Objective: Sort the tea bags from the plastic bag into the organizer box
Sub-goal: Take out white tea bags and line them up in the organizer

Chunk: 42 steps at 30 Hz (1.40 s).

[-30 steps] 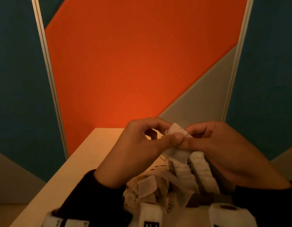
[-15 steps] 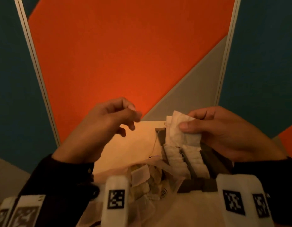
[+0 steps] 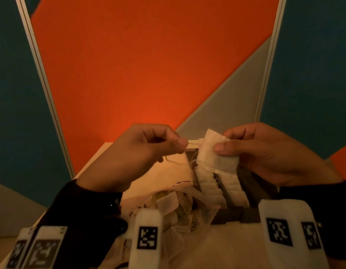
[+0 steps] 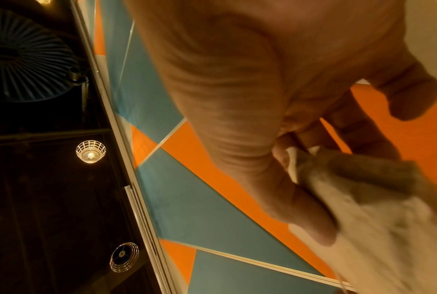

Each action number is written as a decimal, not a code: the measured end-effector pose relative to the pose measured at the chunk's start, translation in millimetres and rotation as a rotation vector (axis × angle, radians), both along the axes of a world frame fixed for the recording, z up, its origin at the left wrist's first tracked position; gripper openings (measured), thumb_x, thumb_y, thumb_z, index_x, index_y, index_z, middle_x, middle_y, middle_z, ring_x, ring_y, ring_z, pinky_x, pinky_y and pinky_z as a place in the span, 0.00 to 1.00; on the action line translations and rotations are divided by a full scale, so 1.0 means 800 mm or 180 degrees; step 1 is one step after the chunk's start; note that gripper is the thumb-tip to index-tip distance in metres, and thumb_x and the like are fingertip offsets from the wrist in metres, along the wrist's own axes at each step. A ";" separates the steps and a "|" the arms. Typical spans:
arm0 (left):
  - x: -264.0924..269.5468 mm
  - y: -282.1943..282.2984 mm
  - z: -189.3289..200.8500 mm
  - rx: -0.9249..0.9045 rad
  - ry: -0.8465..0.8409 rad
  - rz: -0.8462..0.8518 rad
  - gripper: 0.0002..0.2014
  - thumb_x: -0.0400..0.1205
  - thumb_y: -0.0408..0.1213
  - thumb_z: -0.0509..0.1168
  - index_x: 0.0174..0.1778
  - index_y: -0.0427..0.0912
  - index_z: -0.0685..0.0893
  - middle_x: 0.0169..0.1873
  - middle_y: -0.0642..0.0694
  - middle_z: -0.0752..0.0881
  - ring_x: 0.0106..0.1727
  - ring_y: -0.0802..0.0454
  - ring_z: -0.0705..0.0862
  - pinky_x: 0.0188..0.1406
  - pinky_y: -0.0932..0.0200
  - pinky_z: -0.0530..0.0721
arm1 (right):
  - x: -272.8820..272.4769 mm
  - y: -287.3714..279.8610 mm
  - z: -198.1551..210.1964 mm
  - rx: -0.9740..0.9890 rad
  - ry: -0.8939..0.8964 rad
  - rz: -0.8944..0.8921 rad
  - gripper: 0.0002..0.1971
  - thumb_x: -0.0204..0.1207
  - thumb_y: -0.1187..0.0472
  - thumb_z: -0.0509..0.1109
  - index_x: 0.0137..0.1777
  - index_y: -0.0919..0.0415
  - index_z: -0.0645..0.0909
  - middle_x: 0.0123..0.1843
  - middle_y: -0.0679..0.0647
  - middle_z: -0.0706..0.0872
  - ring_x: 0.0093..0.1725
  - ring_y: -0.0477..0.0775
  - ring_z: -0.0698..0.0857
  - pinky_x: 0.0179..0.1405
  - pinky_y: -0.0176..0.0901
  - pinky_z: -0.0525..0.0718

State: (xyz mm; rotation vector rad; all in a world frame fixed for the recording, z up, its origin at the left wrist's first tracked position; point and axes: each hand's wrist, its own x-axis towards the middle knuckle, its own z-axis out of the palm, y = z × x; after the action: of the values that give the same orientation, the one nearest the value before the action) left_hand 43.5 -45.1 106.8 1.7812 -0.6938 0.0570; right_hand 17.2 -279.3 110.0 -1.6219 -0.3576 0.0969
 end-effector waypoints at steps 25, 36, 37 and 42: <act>-0.028 -0.040 -0.004 -0.0001 0.1138 -0.0172 0.09 0.85 0.32 0.62 0.51 0.33 0.87 0.45 0.41 0.92 0.37 0.44 0.88 0.21 0.58 0.80 | 0.003 0.002 0.001 0.0050 0.0203 -0.0489 0.19 0.59 0.59 0.76 0.48 0.72 0.86 0.45 0.64 0.88 0.46 0.60 0.86 0.49 0.51 0.83; -0.018 -0.032 -0.008 -0.0269 0.0916 -0.0098 0.09 0.81 0.33 0.67 0.41 0.33 0.90 0.42 0.33 0.90 0.37 0.45 0.90 0.25 0.55 0.85 | 0.004 0.007 -0.001 -0.0240 0.0193 -0.0530 0.15 0.56 0.59 0.77 0.39 0.68 0.83 0.45 0.67 0.84 0.47 0.63 0.82 0.46 0.50 0.80; -0.018 -0.032 -0.008 -0.0255 0.0915 -0.0116 0.09 0.81 0.34 0.67 0.41 0.33 0.90 0.43 0.33 0.90 0.37 0.45 0.90 0.25 0.55 0.85 | 0.004 0.007 -0.001 -0.0264 0.0184 -0.0499 0.14 0.56 0.60 0.78 0.38 0.67 0.83 0.46 0.67 0.83 0.48 0.64 0.82 0.48 0.52 0.80; -0.013 -0.028 -0.010 -0.0148 0.0883 -0.0186 0.10 0.81 0.33 0.67 0.42 0.30 0.91 0.40 0.33 0.90 0.37 0.45 0.88 0.25 0.56 0.85 | 0.009 0.002 -0.004 -0.0453 0.0135 -0.0421 0.10 0.58 0.65 0.80 0.36 0.67 0.83 0.45 0.67 0.84 0.49 0.64 0.82 0.52 0.58 0.78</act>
State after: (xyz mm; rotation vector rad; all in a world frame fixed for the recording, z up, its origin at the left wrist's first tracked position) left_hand 33.1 -67.5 98.4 1.6821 -0.5385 -0.2084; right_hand 24.1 -277.7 106.9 -1.7770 -0.2139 0.0574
